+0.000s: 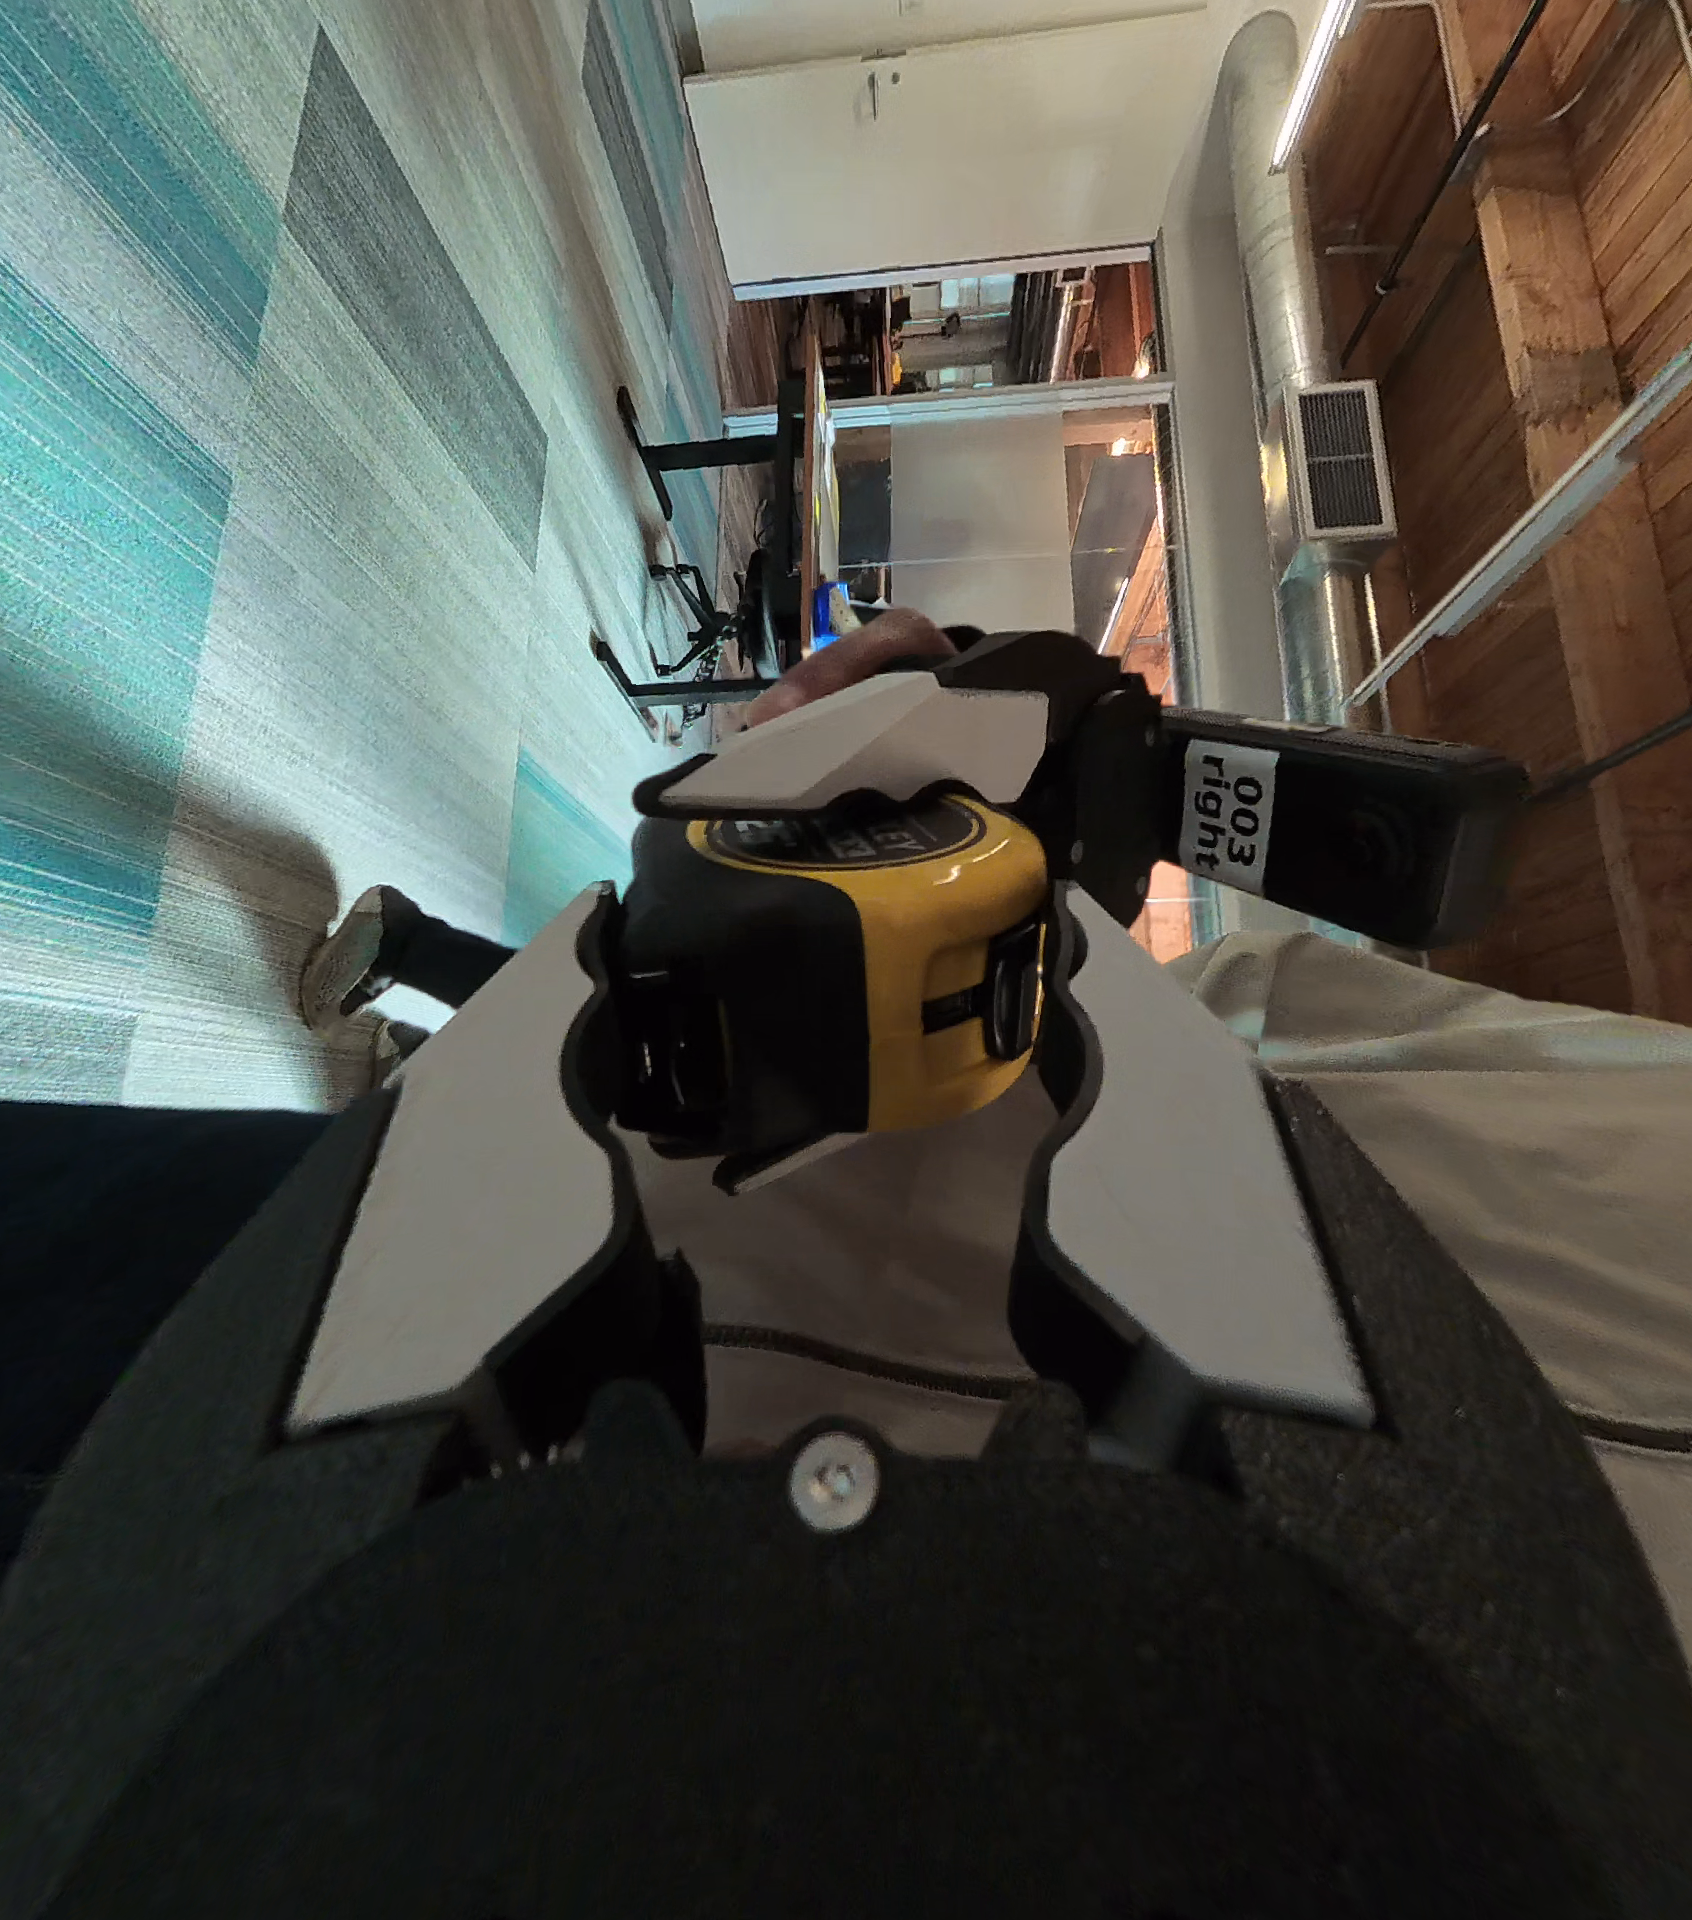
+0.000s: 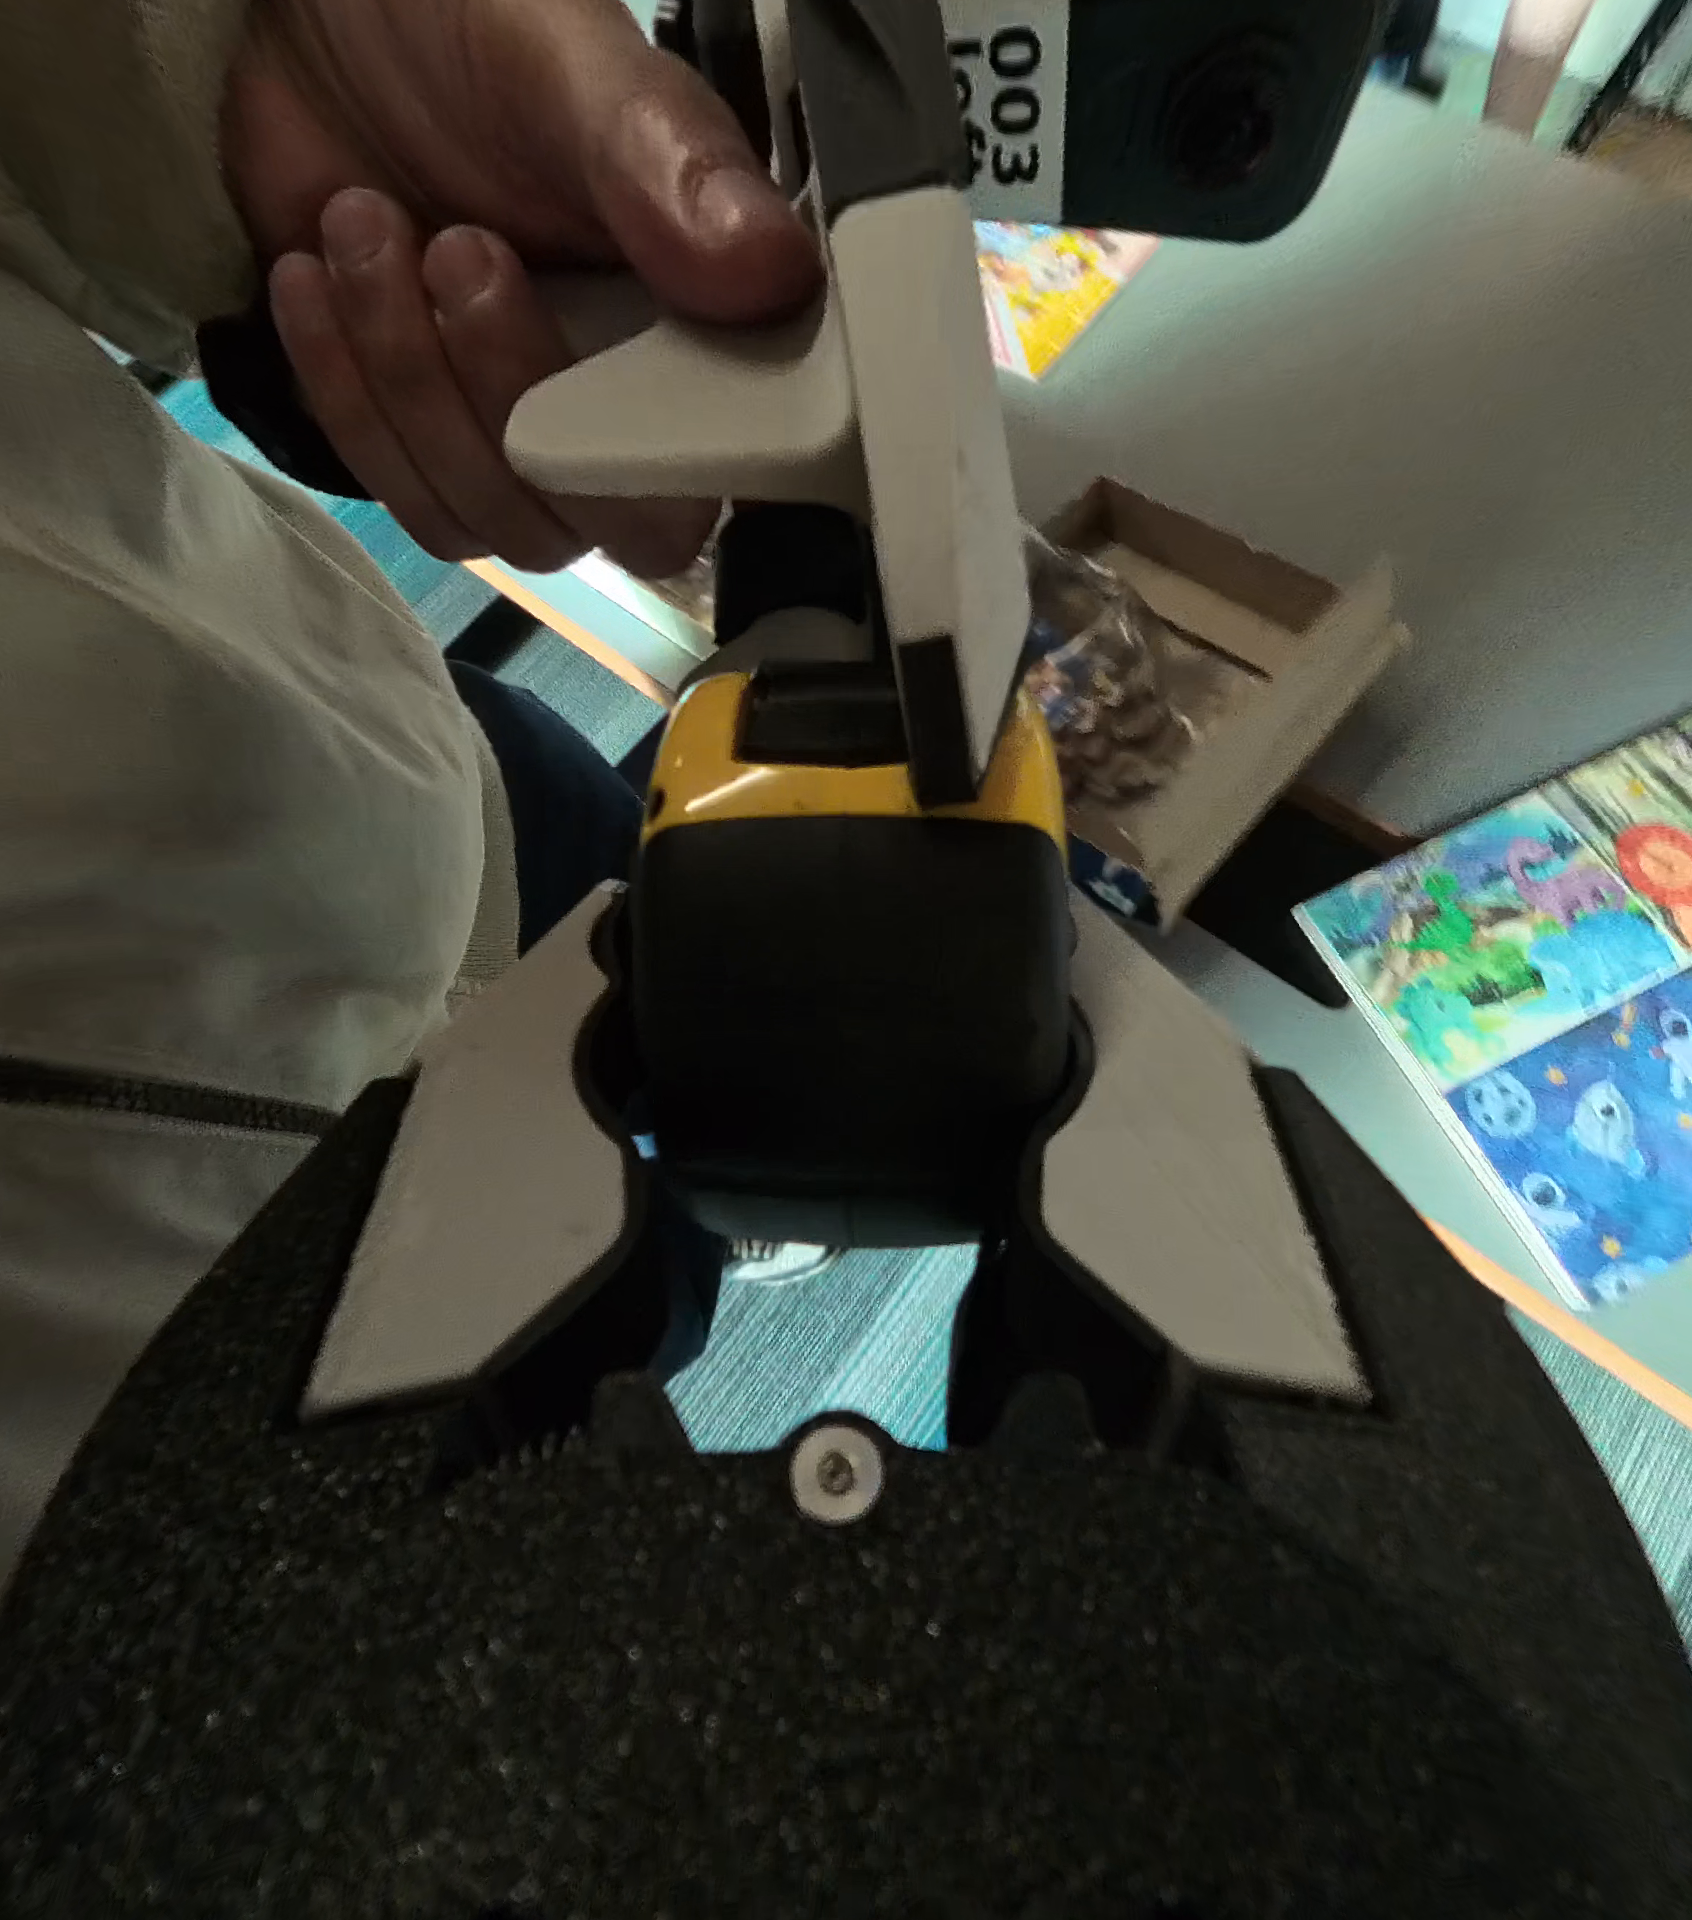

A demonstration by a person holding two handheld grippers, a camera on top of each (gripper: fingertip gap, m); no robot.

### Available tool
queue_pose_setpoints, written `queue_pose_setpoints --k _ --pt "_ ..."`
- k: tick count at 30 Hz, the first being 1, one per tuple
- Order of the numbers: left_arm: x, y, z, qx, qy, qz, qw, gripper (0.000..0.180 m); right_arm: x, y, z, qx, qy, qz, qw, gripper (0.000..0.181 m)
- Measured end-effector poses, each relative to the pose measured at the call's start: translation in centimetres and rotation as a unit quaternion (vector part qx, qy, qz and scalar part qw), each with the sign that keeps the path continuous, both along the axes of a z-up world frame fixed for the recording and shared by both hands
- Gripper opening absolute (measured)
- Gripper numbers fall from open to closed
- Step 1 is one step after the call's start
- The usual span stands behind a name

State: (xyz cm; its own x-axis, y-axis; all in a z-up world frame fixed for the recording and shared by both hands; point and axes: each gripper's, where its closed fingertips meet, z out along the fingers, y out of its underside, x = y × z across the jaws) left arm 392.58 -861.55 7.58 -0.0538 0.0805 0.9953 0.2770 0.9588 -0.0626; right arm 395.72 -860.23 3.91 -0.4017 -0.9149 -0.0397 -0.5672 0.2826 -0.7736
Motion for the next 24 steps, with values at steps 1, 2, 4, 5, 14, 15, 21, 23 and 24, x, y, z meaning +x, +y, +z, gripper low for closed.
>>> queue_pose_setpoints --k 1,2,4,5,14,15,21,23,24 --pt "-1.1 -1.5 -0.4 0.007 0.002 0.000 1.000 0.080 -1.1 -1.4 -0.4 0.008 -0.001 -0.006 1.000 0.075" --pt "-2.0 -2.9 -0.8 0.014 0.002 -0.003 1.000 0.080 -2.0 -2.8 -0.7 0.014 -0.005 -0.008 1.000 0.075" --pt "-3.7 -5.8 -1.7 0.017 -0.003 -0.005 1.000 0.080 -3.8 -5.8 -1.8 0.029 -0.004 -0.018 0.999 0.075" --pt "-4.2 -7.1 -2.2 0.018 -0.007 -0.007 1.000 0.080 -4.6 -7.4 -2.4 0.036 -0.001 -0.024 0.999 0.075" --pt "-7.7 -21.9 -8.0 0.019 0.009 0.023 1.000 0.080 -8.3 -21.9 -7.6 0.018 -0.016 0.038 0.999 0.075" --pt "-7.6 -23.6 -9.0 0.021 0.012 0.036 0.999 0.080 -8.3 -23.6 -8.7 0.019 -0.018 0.052 0.998 0.076" --pt "-6.3 -32.7 -16.7 0.030 0.002 0.134 0.991 0.077 -7.6 -32.1 -16.3 0.031 -0.038 0.165 0.985 0.075" --pt "-5.3 -35.4 -18.5 0.017 -0.012 0.165 0.986 0.077 -6.8 -34.6 -18.1 0.035 -0.051 0.197 0.978 0.075" --pt "-4.8 -36.6 -19.2 0.016 -0.016 0.181 0.983 0.077 -6.2 -35.8 -18.7 0.038 -0.058 0.209 0.975 0.075"
